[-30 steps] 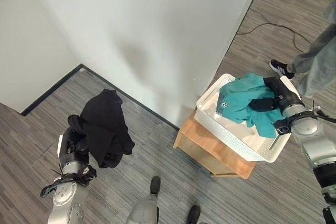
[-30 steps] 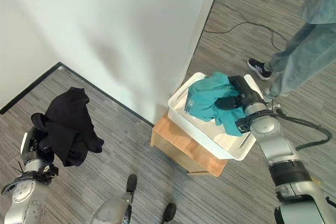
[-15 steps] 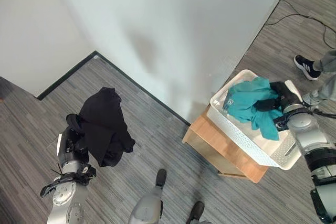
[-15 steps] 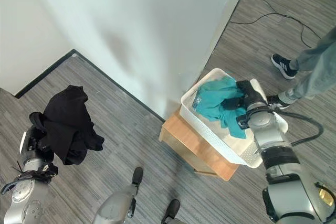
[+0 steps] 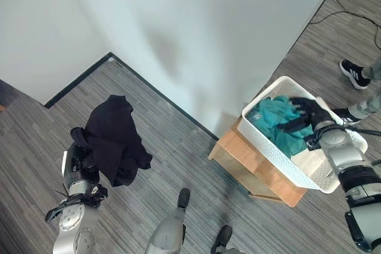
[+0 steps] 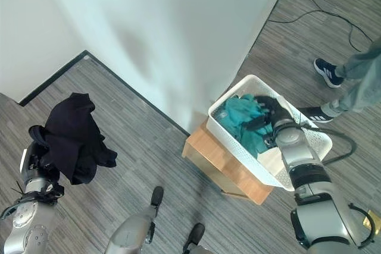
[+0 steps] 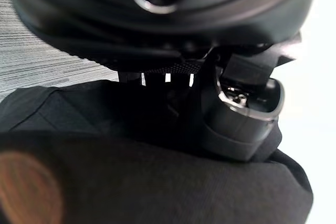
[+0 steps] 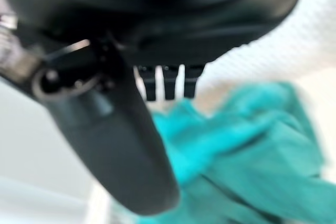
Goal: Pick up bed clothes into laundry basket.
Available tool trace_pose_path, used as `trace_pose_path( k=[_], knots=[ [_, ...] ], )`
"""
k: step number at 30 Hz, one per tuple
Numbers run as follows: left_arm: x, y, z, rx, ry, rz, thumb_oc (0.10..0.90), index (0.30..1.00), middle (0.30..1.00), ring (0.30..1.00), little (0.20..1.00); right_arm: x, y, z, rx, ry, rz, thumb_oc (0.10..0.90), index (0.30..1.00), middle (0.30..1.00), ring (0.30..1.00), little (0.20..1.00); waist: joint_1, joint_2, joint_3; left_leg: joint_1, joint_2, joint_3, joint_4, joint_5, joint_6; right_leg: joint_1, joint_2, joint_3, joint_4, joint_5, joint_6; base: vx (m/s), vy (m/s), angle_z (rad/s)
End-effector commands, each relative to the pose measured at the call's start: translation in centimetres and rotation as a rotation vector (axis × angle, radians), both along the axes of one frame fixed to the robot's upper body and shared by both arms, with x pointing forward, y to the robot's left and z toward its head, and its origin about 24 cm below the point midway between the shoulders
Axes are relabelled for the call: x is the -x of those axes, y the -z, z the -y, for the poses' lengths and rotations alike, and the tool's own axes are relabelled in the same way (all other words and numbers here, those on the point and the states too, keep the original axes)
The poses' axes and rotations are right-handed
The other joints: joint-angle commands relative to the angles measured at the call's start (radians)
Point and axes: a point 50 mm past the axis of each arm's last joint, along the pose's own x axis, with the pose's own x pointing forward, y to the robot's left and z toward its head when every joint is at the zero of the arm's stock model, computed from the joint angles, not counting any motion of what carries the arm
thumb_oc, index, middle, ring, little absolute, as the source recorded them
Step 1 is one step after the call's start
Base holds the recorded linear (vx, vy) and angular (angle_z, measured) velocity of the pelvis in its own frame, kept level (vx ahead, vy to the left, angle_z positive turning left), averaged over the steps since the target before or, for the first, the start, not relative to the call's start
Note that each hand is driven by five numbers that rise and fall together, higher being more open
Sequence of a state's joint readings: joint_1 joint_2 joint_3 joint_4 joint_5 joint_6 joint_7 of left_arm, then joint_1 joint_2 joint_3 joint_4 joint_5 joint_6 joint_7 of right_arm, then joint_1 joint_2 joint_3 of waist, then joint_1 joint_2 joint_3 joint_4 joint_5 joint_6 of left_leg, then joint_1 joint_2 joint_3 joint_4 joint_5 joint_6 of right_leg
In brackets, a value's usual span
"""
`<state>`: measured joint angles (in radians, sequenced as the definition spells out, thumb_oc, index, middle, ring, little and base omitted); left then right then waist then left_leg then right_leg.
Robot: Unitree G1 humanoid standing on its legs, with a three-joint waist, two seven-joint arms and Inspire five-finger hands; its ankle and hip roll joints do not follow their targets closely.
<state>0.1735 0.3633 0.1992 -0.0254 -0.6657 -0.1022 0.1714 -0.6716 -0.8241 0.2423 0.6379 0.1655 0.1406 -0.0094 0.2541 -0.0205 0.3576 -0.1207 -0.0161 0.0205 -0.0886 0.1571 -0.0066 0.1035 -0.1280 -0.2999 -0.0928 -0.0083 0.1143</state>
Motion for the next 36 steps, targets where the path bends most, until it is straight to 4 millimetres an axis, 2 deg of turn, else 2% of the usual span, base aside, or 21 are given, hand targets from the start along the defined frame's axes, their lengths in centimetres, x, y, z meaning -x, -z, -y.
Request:
trace_pose_path(
  k=[1, 5, 6, 8, 9, 11, 12, 14, 15, 16, 17, 18, 20, 22, 25, 26, 28, 31, 32, 34, 36],
  knots=[
    [-0.4, -7.0, -0.4, -0.148, 0.002, 0.319, 0.400, 0.300, 0.300, 0.300, 0.300, 1.0, -10.4, 0.7, 0.120, -0.023, 0.373, 0.800, 0.900, 0.900, 0.900, 0.900, -0.014, -0.013, -0.091, 0.109, 0.065, 0.038, 0.001, -0.139, -0.089, -0.067, -0.080, -0.005, 0.006, 0.046, 0.053, 0.02, 0.027, -0.04],
    [-0.4, -7.8, -1.1, -0.209, -0.021, 0.324, 0.400, 0.300, 0.300, 0.300, 0.300, 2.9, -12.3, 0.8, 0.077, -0.046, 0.507, 0.800, 0.900, 0.900, 0.900, 0.900, -0.028, -0.017, -0.102, 0.115, 0.064, 0.044, 0.001, -0.146, -0.088, -0.065, -0.084, -0.002, 0.006, 0.047, 0.058, 0.01, 0.008, -0.01],
    [-0.3, -8.9, -2.4, -0.271, -0.073, 0.337, 0.400, 0.300, 0.300, 0.300, 0.300, 4.2, -13.3, 0.8, 0.016, -0.068, 0.603, 0.800, 0.900, 0.900, 0.900, 0.900, -0.045, -0.015, -0.111, 0.120, 0.062, 0.051, 0.001, -0.151, -0.087, -0.063, -0.088, 0.003, 0.006, 0.048, 0.062, 0.03, 0.038, -0.05],
    [-0.4, -9.9, -2.9, -0.315, -0.090, 0.358, 0.400, 0.300, 0.300, 0.300, 0.300, 5.0, -13.4, 1.0, -0.004, -0.072, 0.641, 0.800, 0.900, 0.900, 0.900, 0.900, -0.048, -0.018, -0.115, 0.123, 0.061, 0.052, 0.001, -0.153, -0.087, -0.062, -0.091, 0.004, 0.006, 0.048, 0.064, 0.02, 0.034, -0.03],
    [-0.1, -11.8, -4.4, -0.392, -0.161, 0.395, 0.400, 0.300, 0.300, 0.300, 0.300, 6.6, -13.8, 1.0, -0.035, -0.084, 0.722, 0.800, 0.900, 0.900, 0.900, 0.900, -0.072, -0.013, -0.124, 0.128, 0.059, 0.057, 0.001, -0.159, -0.087, -0.060, -0.093, 0.011, 0.006, 0.049, 0.068, 0.05, 0.047, -0.01],
    [0.1, -13.9, -5.6, -0.496, -0.222, 0.420, 0.400, 0.300, 0.300, 0.300, 0.300, 8.3, -13.1, 1.7, -0.075, -0.033, 0.795, 0.800, 0.900, 0.900, 0.900, 0.900, -0.101, -0.002, -0.137, 0.138, 0.055, 0.066, 0.001, -0.168, -0.086, -0.057, -0.099, 0.022, 0.006, 0.050, 0.072, 0.03, 0.078, -0.03],
    [-0.2, -15.5, -5.7, -0.596, -0.224, 0.430, 0.400, 0.300, 0.300, 0.300, 0.300, 9.5, -11.7, 1.8, -0.102, -0.008, 0.821, 0.800, 0.900, 0.900, 0.900, 0.900, -0.128, 0.009, -0.145, 0.143, 0.051, 0.074, 0.001, -0.175, -0.084, -0.059, -0.105, 0.029, 0.006, 0.055, 0.075, -0.02, 0.063, -0.06],
    [-0.4, -15.7, -5.6, -0.607, -0.216, 0.430, 0.400, 0.300, 0.300, 0.300, 0.300, 9.8, -11.3, 1.9, -0.108, 0.004, 0.820, 0.800, 0.900, 0.900, 0.900, 0.900, -0.122, 0.000, -0.146, 0.143, 0.051, 0.072, 0.001, -0.175, -0.084, -0.057, -0.105, 0.026, 0.006, 0.055, 0.076, -0.01, 0.038, -0.05],
    [-0.5, -17.3, -5.3, -0.679, -0.205, 0.470, 0.400, 0.300, 0.300, 0.300, 0.300, 11.2, -10.5, 1.5, -0.113, 0.015, 0.865, 0.800, 0.900, 0.900, 0.900, 0.900, -0.158, 0.017, -0.151, 0.145, 0.045, 0.074, 0.001, -0.179, -0.081, -0.060, -0.111, 0.044, 0.006, 0.062, 0.080, -0.14, 0.119, -0.03],
    [-1.2, -19.4, -4.6, -0.758, -0.168, 0.519, 0.400, 0.300, 0.300, 0.300, 0.300, 12.3, -9.1, 0.8, -0.142, 0.033, 0.898, 0.800, 0.900, 0.900, 0.900, 0.900, -0.203, 0.036, -0.133, 0.140, 0.039, 0.067, 0.001, -0.167, -0.069, -0.094, -0.114, 0.111, 0.075, 0.060, 0.086, -0.12, 0.120, -0.07],
    [-1.3, -19.5, -4.6, -0.760, -0.167, 0.521, 0.400, 0.300, 0.300, 0.300, 0.300, 12.3, -9.1, 0.8, -0.143, 0.035, 0.899, 0.800, 0.900, 0.900, 0.900, 0.900, -0.200, 0.034, -0.135, 0.140, 0.039, 0.067, 0.001, -0.171, -0.070, -0.099, -0.115, 0.115, 0.082, 0.052, 0.087, -0.24, 0.144, -0.04],
    [-2.1, -20.8, -3.4, -0.794, -0.113, 0.569, 0.400, 0.300, 0.300, 0.300, 0.300, 12.7, -7.2, 0.9, -0.194, 0.069, 0.874, 0.800, 0.900, 0.900, 0.900, 0.900, -0.235, 0.052, -0.124, 0.130, 0.040, 0.074, 0.001, -0.168, -0.058, -0.133, -0.107, 0.183, 0.176, 0.003, 0.084, -0.18, 0.064, -0.09],
    [-2.3, -20.9, -3.0, -0.785, -0.097, 0.585, 0.400, 0.300, 0.300, 0.300, 0.300, 12.8, -6.4, 0.9, -0.209, 0.100, 0.866, 0.800, 0.900, 0.900, 0.900, 0.900, -0.231, 0.061, -0.125, 0.126, 0.046, 0.093, 0.001, -0.168, -0.056, -0.133, -0.126, 0.167, 0.206, -0.010, 0.084, -0.16, 0.012, -0.11],
    [-2.2, -20.3, -2.5, -0.772, -0.060, 0.582, 0.400, 0.300, 0.300, 0.300, 0.300, 12.9, -4.5, 1.8, -0.237, 0.195, 0.832, 0.800, 0.900, 0.900, 0.900, 0.900, -0.222, 0.068, -0.134, 0.132, 0.058, 0.139, 0.001, -0.170, -0.056, -0.105, -0.178, 0.116, 0.230, 0.004, 0.078, -0.12, -0.072, -0.55],
    [-1.7, -20.3, -2.0, -0.801, -0.021, 0.574, 0.400, 0.300, 0.300, 0.300, 0.300, 12.7, -3.4, 2.7, -0.235, 0.257, 0.782, 0.800, 0.900, 0.900, 0.900, 0.900, -0.209, 0.068, -0.142, 0.143, 0.065, 0.179, 0.001, -0.170, -0.059, -0.095, -0.199, 0.095, 0.226, 0.026, 0.090, -0.04, -0.058, -0.91],
    [-1.3, -19.7, -1.7, -0.784, 0.027, 0.564, 0.400, 0.300, 0.300, 0.300, 0.300, 13.0, -2.3, 3.2, -0.272, 0.287, 0.749, 0.800, 0.900, 0.900, 0.900, 0.900, -0.202, 0.064, -0.152, 0.157, 0.076, 0.219, 0.001, -0.171, -0.068, -0.087, -0.217, 0.052, 0.203, 0.047, 0.109, 0.02, -0.134, -0.78],
    [-0.8, -18.1, -1.6, -0.761, 0.075, 0.501, 0.400, 0.300, 0.300, 0.300, 0.300, 13.0, -1.8, 3.3, -0.273, 0.290, 0.717, 0.800, 0.900, 0.900, 0.900, 0.900, -0.176, 0.059, -0.158, 0.178, 0.106, 0.284, 0.003, -0.166, -0.087, -0.077, -0.235, -0.025, 0.159, 0.061, 0.129, 0.01, -0.215, -0.95],
    [-0.4, -17.2, -0.9, -0.762, 0.145, 0.465, 0.400, 0.300, 0.300, 0.300, 0.300, 13.5, -0.9, 4.0, -0.281, 0.316, 0.676, 0.800, 0.900, 0.900, 0.900, 0.900, -0.177, 0.051, -0.163, 0.184, 0.144, 0.313, 0.003, -0.141, -0.107, -0.061, -0.203, -0.013, 0.105, 0.047, 0.119, 0.03, -0.291, -1.00],
    [-0.9, -16.9, 0.2, -0.734, 0.218, 0.477, 0.400, 0.300, 0.300, 0.300, 0.300, 13.9, -0.2, 4.4, -0.288, 0.336, 0.649, 0.800, 0.900, 0.900, 0.900, 0.900, -0.197, 0.046, -0.159, 0.190, 0.199, 0.314, 0.010, -0.111, -0.131, -0.059, -0.155, 0.017, 0.105, 0.008, 0.096, 0.06, -0.381, -0.10],
    [-1.8, -16.6, 1.6, -0.715, 0.292, 0.483, 0.400, 0.300, 0.300, 0.300, 0.300, 13.5, -0.5, 4.5, -0.274, 0.323, 0.639, 0.800, 0.900, 0.900, 0.900, 0.900, -0.231, 0.044, -0.150, 0.197, 0.259, 0.323, 0.073, -0.100, -0.154, -0.040, -0.092, 0.031, 0.089, -0.032, 0.063, 0.06, -0.427, -0.09],
    [-2.4, -16.5, 2.4, -0.708, 0.327, 0.482, 0.400, 0.300, 0.300, 0.300, 0.300, 13.0, -0.6, 4.2, -0.263, 0.301, 0.629, 0.800, 0.900, 0.900, 0.900, 0.900, -0.241, 0.044, -0.141, 0.185, 0.290, 0.326, 0.138, -0.097, -0.159, -0.024, -0.059, 0.035, 0.075, -0.048, 0.042, 0.03, -0.343, -0.30]
  ],
)
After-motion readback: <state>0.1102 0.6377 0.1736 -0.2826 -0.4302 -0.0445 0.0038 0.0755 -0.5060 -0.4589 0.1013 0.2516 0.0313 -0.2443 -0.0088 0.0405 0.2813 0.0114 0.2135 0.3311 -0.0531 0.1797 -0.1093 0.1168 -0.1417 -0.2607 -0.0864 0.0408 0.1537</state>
